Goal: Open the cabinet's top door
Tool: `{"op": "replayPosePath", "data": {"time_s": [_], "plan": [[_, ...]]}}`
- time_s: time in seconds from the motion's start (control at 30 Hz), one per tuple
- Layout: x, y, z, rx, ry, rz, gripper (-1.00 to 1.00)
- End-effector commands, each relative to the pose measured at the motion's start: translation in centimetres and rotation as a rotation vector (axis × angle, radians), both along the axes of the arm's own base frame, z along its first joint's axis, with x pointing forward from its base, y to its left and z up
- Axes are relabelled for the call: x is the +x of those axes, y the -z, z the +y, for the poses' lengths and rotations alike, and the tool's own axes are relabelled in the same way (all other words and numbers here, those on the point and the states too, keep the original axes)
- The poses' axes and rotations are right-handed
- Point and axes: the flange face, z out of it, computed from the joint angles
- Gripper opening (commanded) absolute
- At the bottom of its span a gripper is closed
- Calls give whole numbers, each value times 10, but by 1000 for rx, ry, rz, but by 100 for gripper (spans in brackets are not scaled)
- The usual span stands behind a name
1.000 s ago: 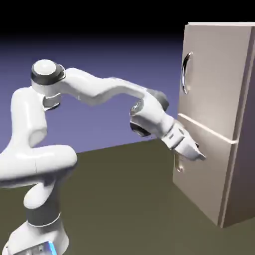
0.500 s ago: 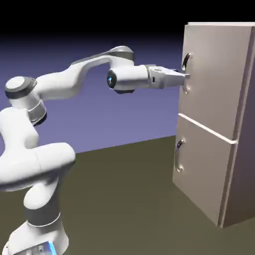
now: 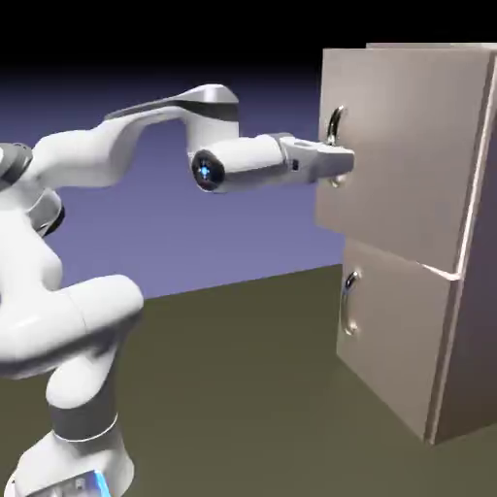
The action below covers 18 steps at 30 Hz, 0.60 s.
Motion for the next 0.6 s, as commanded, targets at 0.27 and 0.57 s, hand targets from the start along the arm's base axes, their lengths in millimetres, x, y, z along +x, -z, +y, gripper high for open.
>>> {"op": "replayPosePath", "data": {"time_s": [0.27,0.57], "plan": [[-41,0,-59,0,-237,0,-100],[-68,0,-129,0,-486,0,-100]]}}
